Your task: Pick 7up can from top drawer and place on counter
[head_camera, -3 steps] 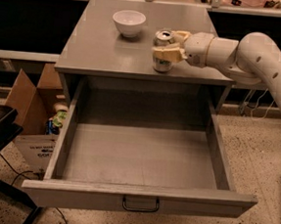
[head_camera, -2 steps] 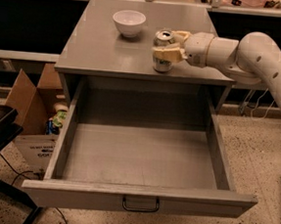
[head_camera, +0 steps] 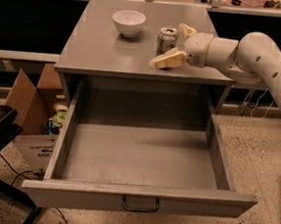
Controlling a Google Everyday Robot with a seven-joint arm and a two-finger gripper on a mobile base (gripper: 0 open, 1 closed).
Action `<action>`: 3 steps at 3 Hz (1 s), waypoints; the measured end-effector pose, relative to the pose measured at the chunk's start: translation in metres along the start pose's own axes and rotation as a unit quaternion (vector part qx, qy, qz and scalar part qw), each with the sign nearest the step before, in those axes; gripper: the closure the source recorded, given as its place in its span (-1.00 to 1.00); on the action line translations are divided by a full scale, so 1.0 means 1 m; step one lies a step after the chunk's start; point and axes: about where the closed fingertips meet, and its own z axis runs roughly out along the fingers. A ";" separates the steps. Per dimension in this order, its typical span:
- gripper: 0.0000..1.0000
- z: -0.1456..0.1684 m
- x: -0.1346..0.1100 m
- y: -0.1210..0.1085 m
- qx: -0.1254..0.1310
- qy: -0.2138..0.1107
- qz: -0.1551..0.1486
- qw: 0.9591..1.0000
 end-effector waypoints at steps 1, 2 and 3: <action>-1.00 0.002 0.000 0.001 -0.003 0.001 -0.001 1.000; -1.00 -0.035 -0.025 -0.005 0.039 0.026 -0.046 0.998; -1.00 -0.126 -0.061 -0.008 0.151 0.122 -0.142 0.971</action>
Offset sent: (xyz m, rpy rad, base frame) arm -0.0543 -0.1016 0.1080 -0.2553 -0.2426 -0.2608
